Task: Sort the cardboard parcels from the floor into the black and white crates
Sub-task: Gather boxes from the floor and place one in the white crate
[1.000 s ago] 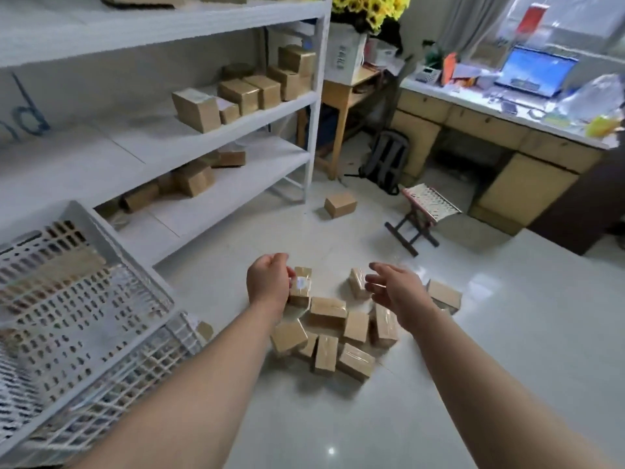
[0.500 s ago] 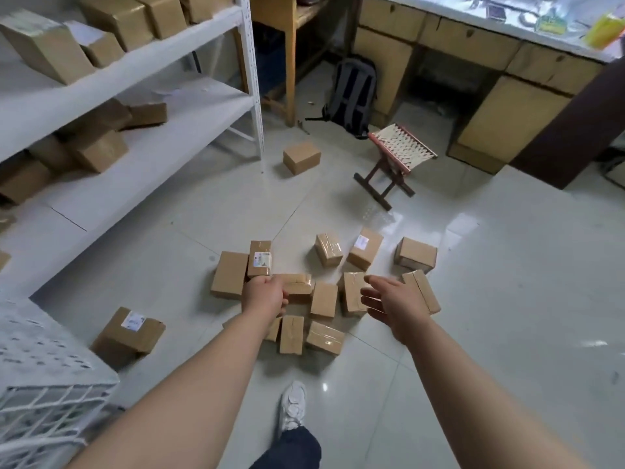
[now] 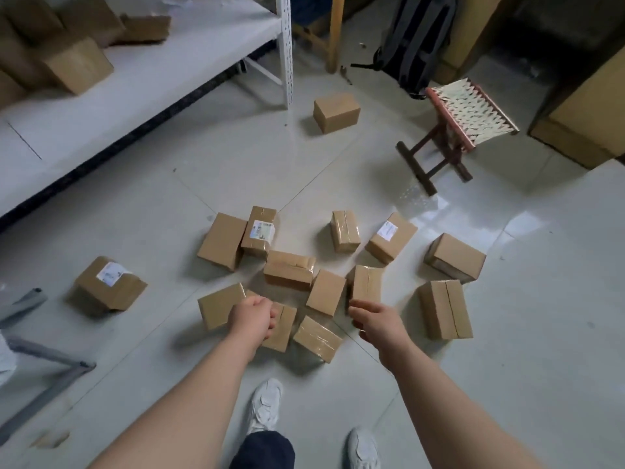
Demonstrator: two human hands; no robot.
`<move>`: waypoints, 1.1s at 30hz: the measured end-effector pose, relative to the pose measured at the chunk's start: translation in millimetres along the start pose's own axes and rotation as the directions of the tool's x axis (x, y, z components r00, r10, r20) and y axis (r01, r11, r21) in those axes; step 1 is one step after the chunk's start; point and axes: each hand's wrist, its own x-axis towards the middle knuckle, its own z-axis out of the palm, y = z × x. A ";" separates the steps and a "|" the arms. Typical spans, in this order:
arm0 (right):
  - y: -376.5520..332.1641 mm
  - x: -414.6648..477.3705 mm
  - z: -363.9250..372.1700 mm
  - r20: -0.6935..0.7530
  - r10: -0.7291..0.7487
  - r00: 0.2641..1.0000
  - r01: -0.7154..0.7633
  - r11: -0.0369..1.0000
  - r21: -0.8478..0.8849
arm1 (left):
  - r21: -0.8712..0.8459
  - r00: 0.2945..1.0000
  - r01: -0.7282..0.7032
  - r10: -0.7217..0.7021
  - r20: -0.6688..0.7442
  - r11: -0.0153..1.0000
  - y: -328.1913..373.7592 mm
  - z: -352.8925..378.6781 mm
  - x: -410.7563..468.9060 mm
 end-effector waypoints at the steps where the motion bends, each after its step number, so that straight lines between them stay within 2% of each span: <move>1: 11.2 17.0 1.4 0.017 -0.006 1.000 0.007 1.000 -0.029 | 0.000 1.000 0.003 -0.003 -0.012 1.000 -14.4 6.8 12.4; 5: 66.1 85.3 13.4 0.113 -0.026 0.993 0.046 0.982 -0.181 | 0.082 0.999 0.019 -0.015 -0.049 0.996 -77.3 30.3 61.4; 10: 141.9 184.2 51.0 0.164 -0.032 0.986 0.088 0.935 -0.343 | 0.180 0.993 -0.031 0.051 -0.107 0.983 -154.5 58.0 135.4; 13: 183.1 237.7 73.1 0.186 -0.043 0.982 0.124 0.886 -0.446 | 0.316 0.989 -0.081 0.115 -0.090 0.945 -201.3 72.7 182.5; 18: 236.1 323.3 98.6 0.246 -0.107 0.963 0.240 0.753 -0.613 | 0.536 0.980 -0.116 0.184 -0.076 0.836 -256.0 97.1 257.8; 23: 263.0 367.8 116.9 0.289 -0.140 0.947 0.320 0.504 -0.802 | 0.664 0.969 -0.183 0.246 -0.002 0.725 -287.2 116.9 299.7; 25: 271.9 375.5 118.2 0.286 -0.173 0.943 0.334 0.449 -0.829 | 0.702 0.967 -0.195 0.256 0.019 0.685 -292.4 119.1 306.2; 27: 277.6 379.4 115.9 0.285 -0.222 0.933 0.356 0.445 -0.821 | 0.731 0.962 -0.199 0.271 0.020 0.653 -297.0 122.3 309.6; 30: 280.0 383.6 109.1 0.283 -0.283 0.917 0.392 0.497 -0.774 | 0.732 0.959 -0.181 0.282 -0.016 0.657 -303.3 131.0 313.8; 33: 282.6 386.0 105.6 0.299 -0.300 0.906 0.411 0.454 -0.790 | 0.716 0.950 -0.180 0.309 -0.052 0.675 -306.5 135.6 318.1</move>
